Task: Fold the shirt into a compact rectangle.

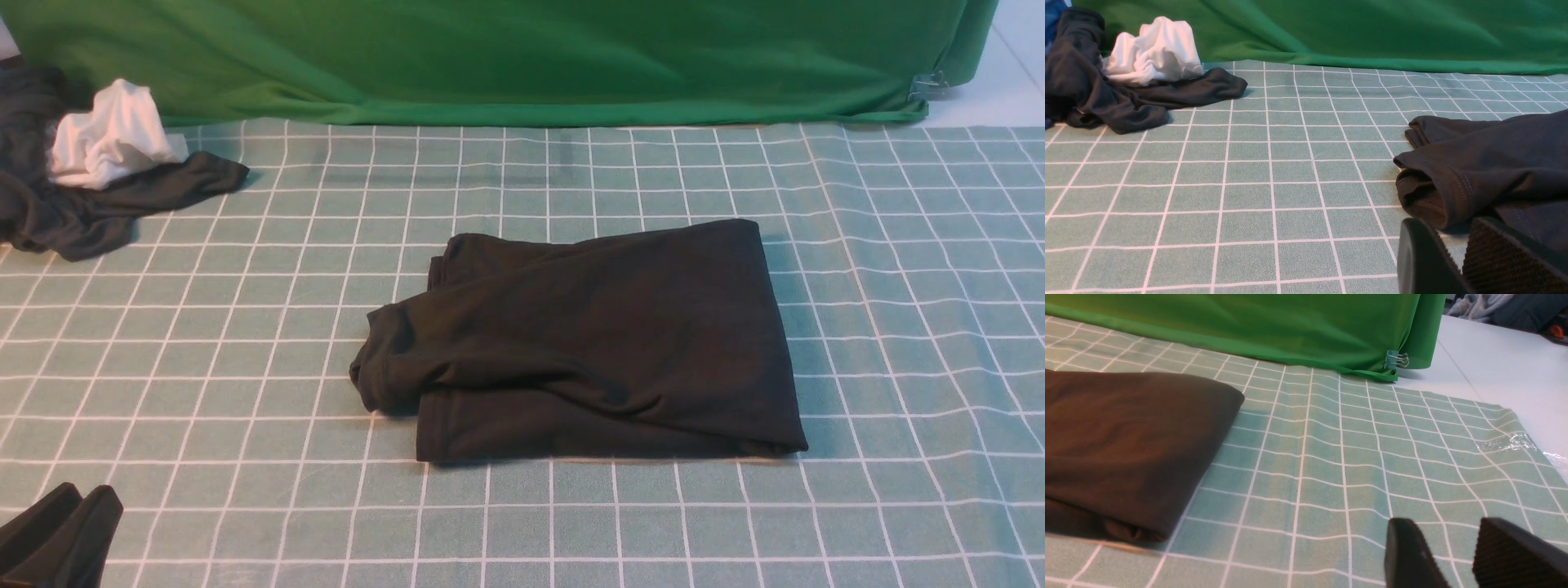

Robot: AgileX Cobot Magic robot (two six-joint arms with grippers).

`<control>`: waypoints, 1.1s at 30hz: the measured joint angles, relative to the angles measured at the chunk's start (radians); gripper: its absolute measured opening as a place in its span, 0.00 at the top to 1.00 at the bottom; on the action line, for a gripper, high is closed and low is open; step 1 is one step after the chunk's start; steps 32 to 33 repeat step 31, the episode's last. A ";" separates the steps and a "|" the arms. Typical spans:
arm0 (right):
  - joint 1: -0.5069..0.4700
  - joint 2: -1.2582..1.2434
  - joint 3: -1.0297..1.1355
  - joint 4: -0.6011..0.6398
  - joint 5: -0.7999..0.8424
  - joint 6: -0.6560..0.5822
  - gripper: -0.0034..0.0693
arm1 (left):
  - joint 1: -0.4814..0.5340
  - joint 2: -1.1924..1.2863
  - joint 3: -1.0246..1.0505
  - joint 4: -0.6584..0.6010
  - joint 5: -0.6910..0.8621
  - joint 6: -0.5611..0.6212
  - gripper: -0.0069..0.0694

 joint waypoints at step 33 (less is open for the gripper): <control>-0.001 0.000 0.000 0.000 0.000 0.000 0.63 | 0.000 0.000 0.000 0.000 0.000 0.000 0.68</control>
